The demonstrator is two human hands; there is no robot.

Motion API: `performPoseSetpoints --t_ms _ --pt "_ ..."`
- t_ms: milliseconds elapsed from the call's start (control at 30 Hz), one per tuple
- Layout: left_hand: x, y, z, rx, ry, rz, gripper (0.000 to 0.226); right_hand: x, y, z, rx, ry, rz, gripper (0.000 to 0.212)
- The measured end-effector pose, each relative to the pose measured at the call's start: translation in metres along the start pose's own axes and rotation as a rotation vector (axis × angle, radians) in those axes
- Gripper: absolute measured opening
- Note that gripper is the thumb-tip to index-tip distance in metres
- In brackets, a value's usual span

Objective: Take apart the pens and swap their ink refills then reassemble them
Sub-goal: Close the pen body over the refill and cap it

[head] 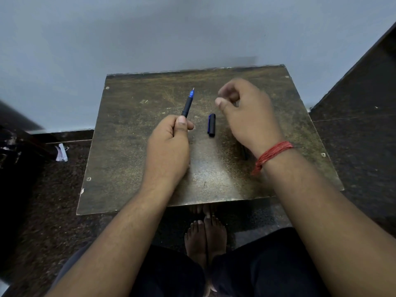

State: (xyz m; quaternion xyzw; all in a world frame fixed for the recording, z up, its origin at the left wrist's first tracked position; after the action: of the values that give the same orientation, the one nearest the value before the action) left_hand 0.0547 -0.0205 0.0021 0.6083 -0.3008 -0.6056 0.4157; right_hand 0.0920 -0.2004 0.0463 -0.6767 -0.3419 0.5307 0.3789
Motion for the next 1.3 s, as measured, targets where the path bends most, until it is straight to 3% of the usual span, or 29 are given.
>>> performPoseSetpoints --t_ms 167,333,600,700,867,1033,1100,1300 --pt "0.001 -0.003 -0.001 -0.007 -0.009 0.02 0.031 0.023 -0.009 0.007 -0.08 -0.133 0.406 0.021" --pt "0.0 -0.003 -0.001 -0.016 -0.008 0.037 0.031 0.044 -0.02 0.016 -0.171 -0.147 0.497 0.03" --pt "0.001 -0.004 -0.002 -0.022 -0.004 0.064 0.031 0.048 -0.011 0.016 -0.102 -0.227 0.532 0.022" --pt "0.001 -0.004 -0.002 -0.026 -0.014 0.077 0.031 0.038 -0.012 0.009 -0.056 -0.174 0.316 0.021" --pt "0.007 -0.001 0.002 -0.004 -0.046 0.046 0.032 0.014 -0.008 0.003 0.023 0.036 -0.286 0.006" --pt "0.01 0.004 0.006 0.021 -0.073 -0.016 0.032 0.01 0.003 0.002 0.153 0.085 -0.767 0.004" --pt "0.01 0.006 0.007 0.037 -0.072 -0.056 0.031 0.006 0.005 0.001 0.158 0.123 -0.815 0.007" --pt "0.013 0.01 0.01 0.075 -0.099 -0.095 0.031 0.001 0.005 -0.003 0.088 0.114 -0.646 0.014"
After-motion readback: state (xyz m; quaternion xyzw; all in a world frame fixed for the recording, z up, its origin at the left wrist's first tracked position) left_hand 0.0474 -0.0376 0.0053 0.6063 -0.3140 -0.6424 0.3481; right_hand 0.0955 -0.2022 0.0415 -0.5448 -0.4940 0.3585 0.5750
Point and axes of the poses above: each hand's wrist, its own z-axis away from the middle knuckle, its own x-axis out of the palm, y = z × x, the point moved 7 cm from there along -z, towards the middle knuckle, and after that the axes turned 15 degrees about -z, right-handed, at the moved point
